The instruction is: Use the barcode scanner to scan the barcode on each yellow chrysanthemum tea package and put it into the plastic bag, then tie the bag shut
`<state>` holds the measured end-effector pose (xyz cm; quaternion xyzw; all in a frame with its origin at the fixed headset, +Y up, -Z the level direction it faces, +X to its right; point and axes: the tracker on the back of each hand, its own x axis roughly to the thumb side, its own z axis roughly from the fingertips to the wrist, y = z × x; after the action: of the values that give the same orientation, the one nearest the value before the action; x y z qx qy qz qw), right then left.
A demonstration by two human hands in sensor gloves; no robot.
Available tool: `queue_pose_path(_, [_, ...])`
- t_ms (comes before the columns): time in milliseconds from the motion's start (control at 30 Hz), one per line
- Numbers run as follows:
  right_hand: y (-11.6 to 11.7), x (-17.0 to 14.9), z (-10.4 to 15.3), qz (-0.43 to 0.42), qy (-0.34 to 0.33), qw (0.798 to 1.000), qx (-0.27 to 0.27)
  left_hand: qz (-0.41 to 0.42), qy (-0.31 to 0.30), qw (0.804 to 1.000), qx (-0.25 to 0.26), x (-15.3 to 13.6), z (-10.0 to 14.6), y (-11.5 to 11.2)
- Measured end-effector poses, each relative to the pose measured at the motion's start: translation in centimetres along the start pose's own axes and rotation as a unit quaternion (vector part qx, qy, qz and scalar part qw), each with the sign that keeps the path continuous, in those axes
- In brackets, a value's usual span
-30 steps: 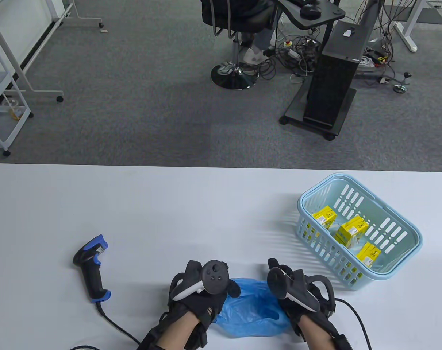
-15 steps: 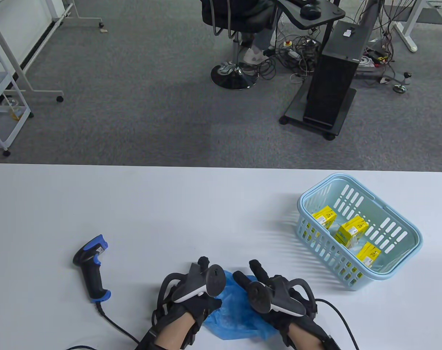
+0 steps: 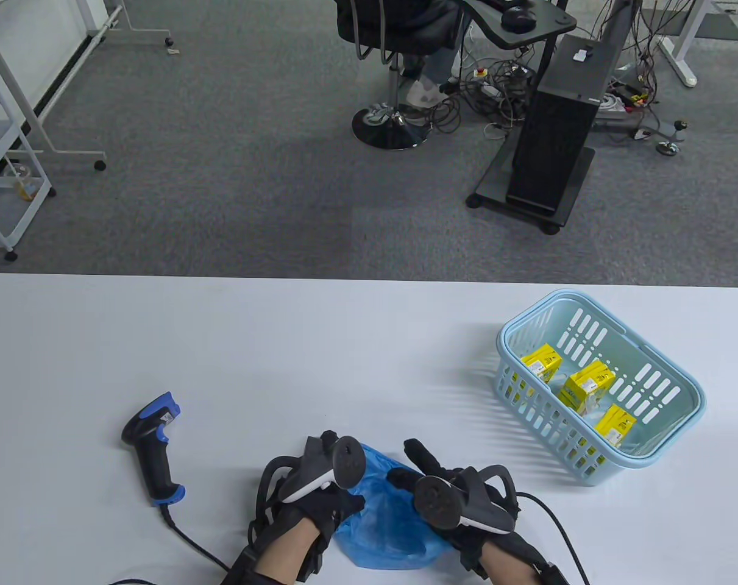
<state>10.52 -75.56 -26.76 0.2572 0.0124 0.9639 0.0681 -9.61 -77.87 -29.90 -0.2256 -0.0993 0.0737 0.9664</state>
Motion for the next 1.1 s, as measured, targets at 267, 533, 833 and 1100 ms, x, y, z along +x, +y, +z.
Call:
queue_pose_path(267, [0.5, 1.8, -0.5, 0.075, -0.007, 0.997, 0.036, 0.009, 0.011, 1.000, -0.008, -0.7, -0.1, 0.0])
queue_pose_path(533, [2.0, -2.7, -0.4, 0.124, 0.106, 0.980, 0.116, -0.008, 0.010, 1.000, -0.026, -0.5, 0.0, 0.2])
queue_pose_path(833, [2.0, -6.3, -0.3, 0.082, 0.186, 0.970, 0.134, 0.013, 0.047, 0.999, -0.024, -2.5, -0.1, 0.7])
queue_pose_path(1100, [2.4, -8.8, 0.5, 0.005, 0.218, 0.966, 0.137, 0.017, 0.068, 0.997, -0.032, -3.2, 0.0, 0.9])
